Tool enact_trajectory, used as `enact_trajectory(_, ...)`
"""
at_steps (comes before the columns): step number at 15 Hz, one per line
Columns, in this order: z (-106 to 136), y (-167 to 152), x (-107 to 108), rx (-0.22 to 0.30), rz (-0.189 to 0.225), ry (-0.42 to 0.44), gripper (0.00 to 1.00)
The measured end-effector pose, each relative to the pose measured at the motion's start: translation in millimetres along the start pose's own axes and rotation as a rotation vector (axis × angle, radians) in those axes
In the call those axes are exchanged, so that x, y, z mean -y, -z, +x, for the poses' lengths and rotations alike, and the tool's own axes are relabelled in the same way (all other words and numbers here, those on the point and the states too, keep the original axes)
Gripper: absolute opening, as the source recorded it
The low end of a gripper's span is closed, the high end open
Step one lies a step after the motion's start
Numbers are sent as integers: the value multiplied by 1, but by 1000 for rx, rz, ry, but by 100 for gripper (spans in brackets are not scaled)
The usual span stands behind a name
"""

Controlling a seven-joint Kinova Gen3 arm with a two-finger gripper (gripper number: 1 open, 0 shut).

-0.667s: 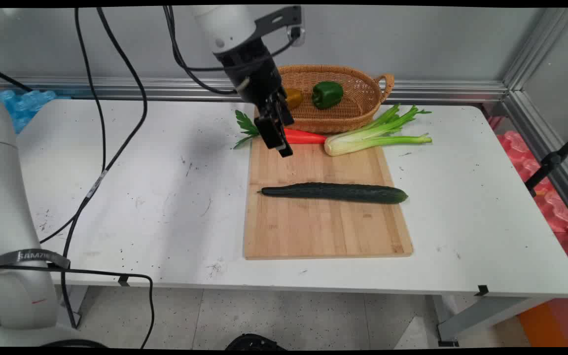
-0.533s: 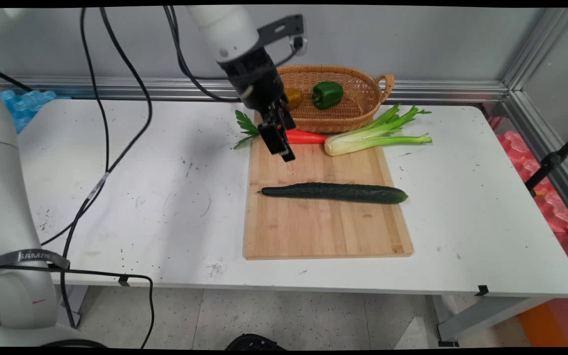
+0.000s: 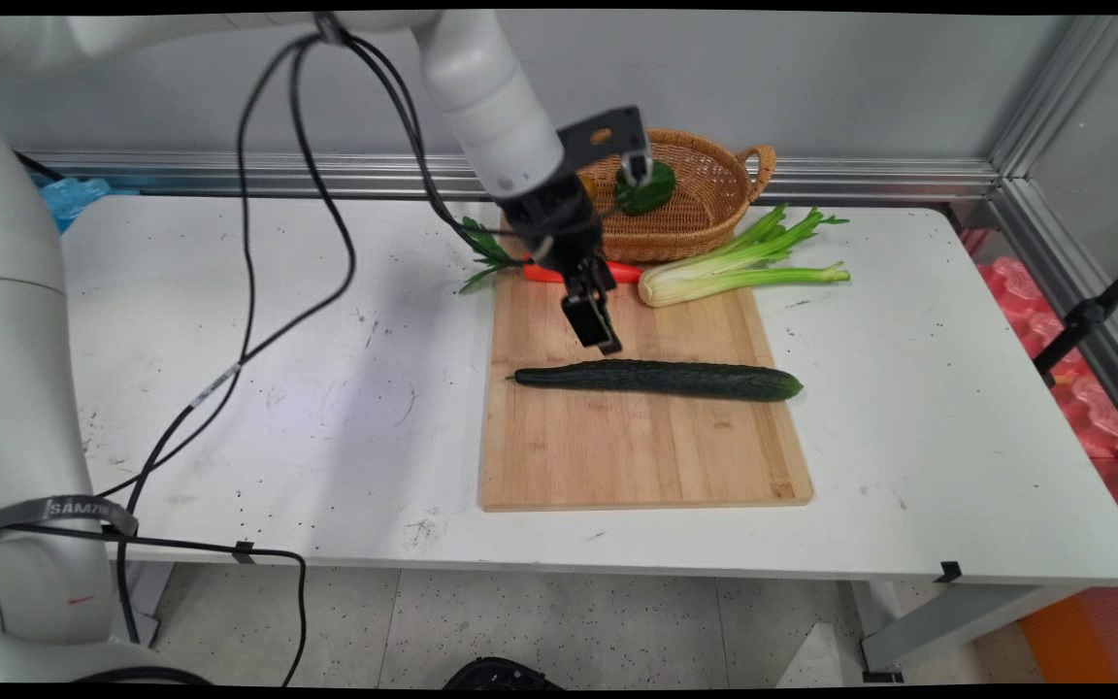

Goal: Pick up the cucumber from the cutting board

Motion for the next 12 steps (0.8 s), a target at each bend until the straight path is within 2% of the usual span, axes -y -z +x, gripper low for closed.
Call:
enact_trajectory(7,7,-62,-2,13,1,-27,100)
enact_trajectory(12,10,-91,-2,19,8,-37,100)
